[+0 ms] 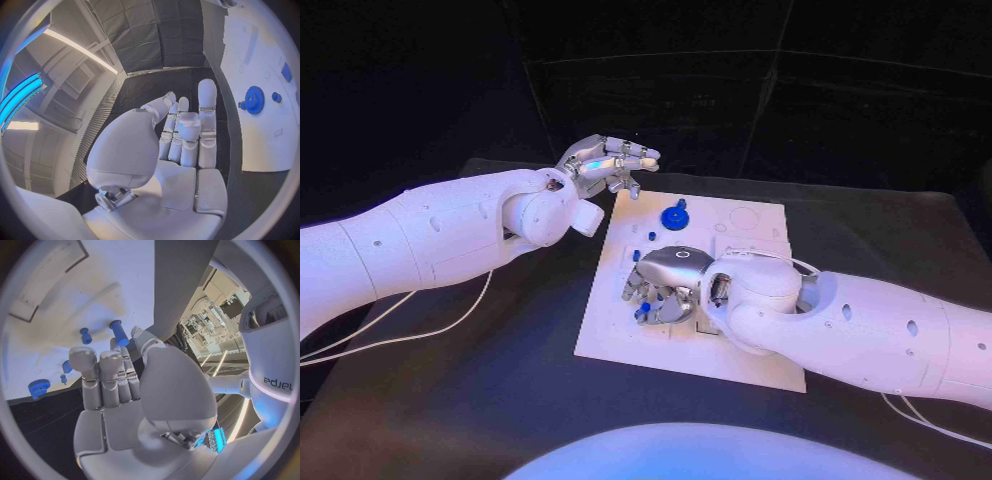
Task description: Assemble the parts on the task board
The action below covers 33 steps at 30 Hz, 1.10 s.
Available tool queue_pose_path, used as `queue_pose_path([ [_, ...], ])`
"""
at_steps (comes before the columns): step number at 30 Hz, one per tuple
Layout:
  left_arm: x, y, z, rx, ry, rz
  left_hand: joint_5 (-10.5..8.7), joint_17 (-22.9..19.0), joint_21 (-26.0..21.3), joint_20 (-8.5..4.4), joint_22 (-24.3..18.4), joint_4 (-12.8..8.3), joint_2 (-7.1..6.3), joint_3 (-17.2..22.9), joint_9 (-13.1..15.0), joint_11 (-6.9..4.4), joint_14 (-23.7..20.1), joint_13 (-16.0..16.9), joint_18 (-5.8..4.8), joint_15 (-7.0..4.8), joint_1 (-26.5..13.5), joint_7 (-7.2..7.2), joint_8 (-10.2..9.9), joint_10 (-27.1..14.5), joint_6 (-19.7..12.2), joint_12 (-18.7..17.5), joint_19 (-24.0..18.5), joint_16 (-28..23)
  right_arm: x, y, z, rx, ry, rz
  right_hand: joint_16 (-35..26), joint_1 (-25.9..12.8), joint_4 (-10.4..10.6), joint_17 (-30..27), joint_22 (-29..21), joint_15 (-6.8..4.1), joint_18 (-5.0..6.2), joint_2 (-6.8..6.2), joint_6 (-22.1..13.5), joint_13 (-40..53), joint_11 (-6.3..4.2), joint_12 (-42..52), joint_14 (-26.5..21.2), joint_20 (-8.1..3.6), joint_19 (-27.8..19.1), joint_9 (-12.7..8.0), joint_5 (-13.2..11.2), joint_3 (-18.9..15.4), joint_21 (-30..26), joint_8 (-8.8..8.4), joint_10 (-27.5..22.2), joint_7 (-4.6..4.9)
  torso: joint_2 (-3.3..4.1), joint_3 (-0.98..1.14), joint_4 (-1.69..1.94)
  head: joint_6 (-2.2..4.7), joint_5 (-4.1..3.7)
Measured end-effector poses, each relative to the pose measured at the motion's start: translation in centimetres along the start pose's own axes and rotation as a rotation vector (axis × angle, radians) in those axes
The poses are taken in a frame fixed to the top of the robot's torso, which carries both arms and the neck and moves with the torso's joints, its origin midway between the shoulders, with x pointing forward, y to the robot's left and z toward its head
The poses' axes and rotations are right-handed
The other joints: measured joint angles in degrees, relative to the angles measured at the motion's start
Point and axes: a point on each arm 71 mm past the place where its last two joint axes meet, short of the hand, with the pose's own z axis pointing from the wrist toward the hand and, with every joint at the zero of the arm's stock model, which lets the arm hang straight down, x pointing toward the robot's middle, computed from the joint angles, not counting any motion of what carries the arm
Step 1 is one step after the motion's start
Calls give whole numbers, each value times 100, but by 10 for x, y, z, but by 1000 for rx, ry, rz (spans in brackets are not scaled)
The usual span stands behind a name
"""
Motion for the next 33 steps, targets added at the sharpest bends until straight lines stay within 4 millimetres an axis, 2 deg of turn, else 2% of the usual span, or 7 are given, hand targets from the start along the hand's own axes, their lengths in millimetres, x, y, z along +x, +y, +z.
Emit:
queue_pose_path([
  [14, 0, 0, 0, -1, 0, 0, 0, 0, 0, 0, 0, 0, 0, 0, 1, 0, 0, 0, 0, 0, 0, 0, 0, 0, 0, 0, 0, 0, 1, -4, -1, 19, 16, -4, -23, 33, -47, -86, -82, 0, 0, 32, -61, -24, 31, 0, 0, 0, 0, -1, 0, -47, 0, 0, -137, -20, -2, -3, 0, -14, 13],
  [20, 0, 0, 0, -2, 0, 0, 0, 0, 0, 0, 0, 0, 0, 0, 1, 0, 0, 0, 0, 0, 0, 0, 0, 0, 0, 0, 0, 0, 2, -6, -1, 29, 21, -7, -23, 85, -69, -90, -82, 1, 0, 84, -61, -24, 30, 0, 0, 0, 0, -1, 0, -58, 0, 0, -177, -20, -2, -2, 0, -14, 14],
  [29, -1, 0, 0, -3, -1, 0, 0, 1, 0, 0, 0, 0, 0, 0, 2, 0, 0, 1, 0, 0, 0, 0, 0, 0, 0, 0, 0, 0, 2, -7, -1, 33, 23, -12, 18, 260, -206, 6, 76, 1, 1, 259, -18, -22, -7, 89, 0, -22, 27, 7, -3, 80, 46, 22, -44, 2, -2, 2, 0, -14, 7],
  [33, -1, 0, 0, -3, -1, 0, 0, 1, 0, 0, 0, 0, 0, 0, 2, 0, 0, 1, 0, 0, 0, 0, 0, 0, 0, 0, 0, 0, 2, -7, -1, 29, 20, -12, 46, 450, -341, 54, 327, -30, -1, 382, 23, -8, -40, 155, 31, -39, 147, 7, -108, 330, 188, 22, 167, -22, -2, 2, 0, -16, 5],
])
